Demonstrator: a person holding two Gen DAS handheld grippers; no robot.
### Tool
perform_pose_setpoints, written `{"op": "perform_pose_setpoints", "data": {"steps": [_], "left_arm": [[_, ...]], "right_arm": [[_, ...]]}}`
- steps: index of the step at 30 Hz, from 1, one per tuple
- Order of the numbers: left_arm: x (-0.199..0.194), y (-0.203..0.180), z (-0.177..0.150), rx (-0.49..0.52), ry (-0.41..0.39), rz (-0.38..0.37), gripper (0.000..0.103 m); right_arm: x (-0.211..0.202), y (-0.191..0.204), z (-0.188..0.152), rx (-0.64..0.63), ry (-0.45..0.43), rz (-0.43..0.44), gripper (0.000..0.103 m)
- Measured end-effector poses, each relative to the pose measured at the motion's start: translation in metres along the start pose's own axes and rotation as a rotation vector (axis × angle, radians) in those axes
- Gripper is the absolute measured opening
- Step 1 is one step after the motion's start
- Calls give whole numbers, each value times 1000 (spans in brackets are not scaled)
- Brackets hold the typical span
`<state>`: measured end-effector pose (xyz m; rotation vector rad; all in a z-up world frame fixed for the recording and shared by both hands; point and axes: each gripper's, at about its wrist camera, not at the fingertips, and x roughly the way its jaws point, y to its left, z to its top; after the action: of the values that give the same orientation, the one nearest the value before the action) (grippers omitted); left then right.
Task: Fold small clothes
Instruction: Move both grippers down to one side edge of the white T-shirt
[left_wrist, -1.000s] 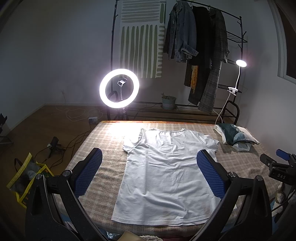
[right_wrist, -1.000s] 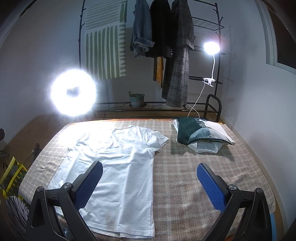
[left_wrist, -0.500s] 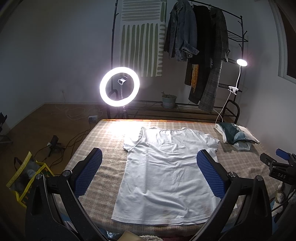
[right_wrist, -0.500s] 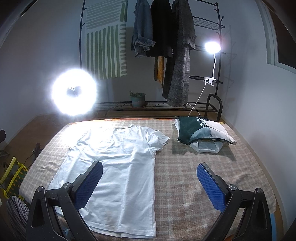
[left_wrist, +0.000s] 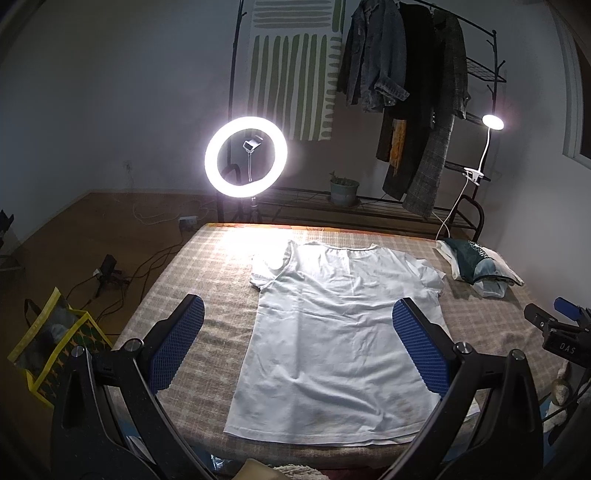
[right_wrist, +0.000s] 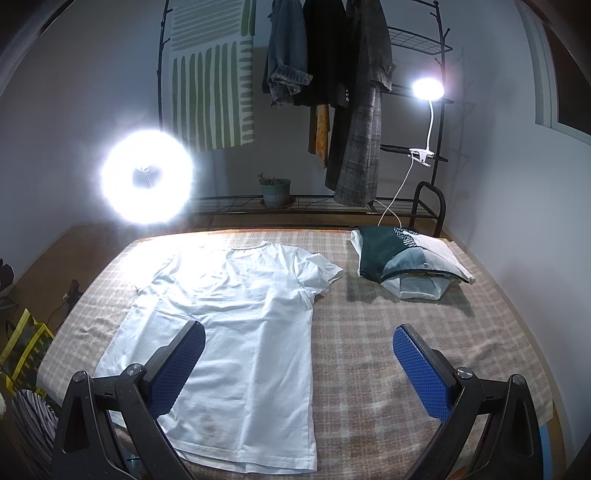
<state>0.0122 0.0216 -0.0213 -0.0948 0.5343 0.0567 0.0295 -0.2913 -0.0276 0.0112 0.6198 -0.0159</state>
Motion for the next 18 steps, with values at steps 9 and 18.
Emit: {"op": "perform_pose_setpoints", "data": {"steps": [9,18], "left_arm": [[40,52,-31,-126,97,-8,103],[81,93,-88,-197,268,-20,90]], "right_arm": [[29,22,19,6,-5,61,103],[93,99,58,-90,9,234,100]]}}
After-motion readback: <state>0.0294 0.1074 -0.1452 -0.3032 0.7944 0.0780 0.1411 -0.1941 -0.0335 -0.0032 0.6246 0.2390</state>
